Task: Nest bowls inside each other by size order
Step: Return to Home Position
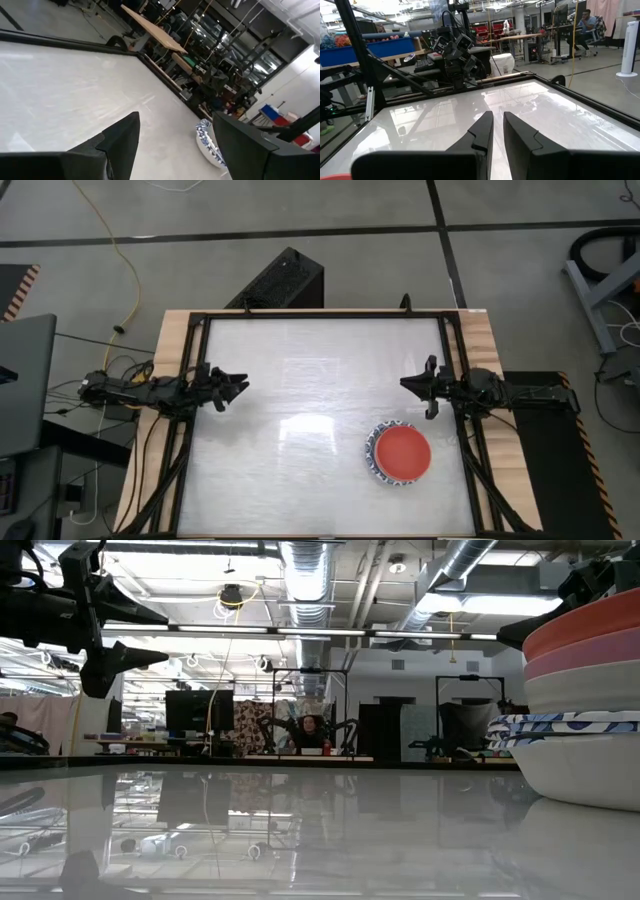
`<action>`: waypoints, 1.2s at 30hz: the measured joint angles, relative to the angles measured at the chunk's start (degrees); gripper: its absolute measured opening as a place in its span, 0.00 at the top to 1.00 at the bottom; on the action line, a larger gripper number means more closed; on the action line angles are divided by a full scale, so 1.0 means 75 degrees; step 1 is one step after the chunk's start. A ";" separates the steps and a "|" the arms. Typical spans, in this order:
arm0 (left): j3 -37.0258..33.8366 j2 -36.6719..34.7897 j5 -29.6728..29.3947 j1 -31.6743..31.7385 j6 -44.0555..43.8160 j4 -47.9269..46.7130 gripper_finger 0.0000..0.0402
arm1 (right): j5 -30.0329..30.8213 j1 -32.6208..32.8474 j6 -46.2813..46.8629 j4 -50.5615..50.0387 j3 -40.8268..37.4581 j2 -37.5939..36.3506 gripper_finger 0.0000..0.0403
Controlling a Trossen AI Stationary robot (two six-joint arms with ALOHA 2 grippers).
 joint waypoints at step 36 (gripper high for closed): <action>0.0079 0.0000 -0.2022 0.0259 0.3625 -0.0294 0.40 | -0.0003 0.0008 0.0002 0.0000 0.0000 0.0000 0.84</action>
